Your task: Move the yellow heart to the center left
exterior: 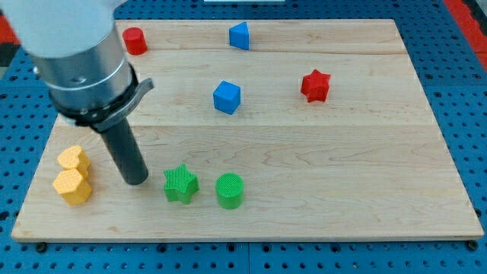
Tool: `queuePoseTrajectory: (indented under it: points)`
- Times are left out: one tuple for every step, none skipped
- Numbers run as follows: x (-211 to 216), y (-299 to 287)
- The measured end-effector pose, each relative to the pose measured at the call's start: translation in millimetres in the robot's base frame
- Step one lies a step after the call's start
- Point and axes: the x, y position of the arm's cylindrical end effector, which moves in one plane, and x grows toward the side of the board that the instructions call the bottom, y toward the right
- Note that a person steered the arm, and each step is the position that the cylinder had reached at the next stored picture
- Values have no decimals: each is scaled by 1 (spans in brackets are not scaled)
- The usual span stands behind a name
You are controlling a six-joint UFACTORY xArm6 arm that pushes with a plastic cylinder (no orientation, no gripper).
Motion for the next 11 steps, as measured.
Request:
queuePoseTrajectory:
  points:
    - [18, -4]
    - [25, -26]
    - [20, -50]
    - [12, -69]
    - [-3, -76]
    - [-39, -76]
    - [-65, -101]
    - [-54, -112]
    - [-85, -140]
    - [-115, -114]
    - [-152, -120]
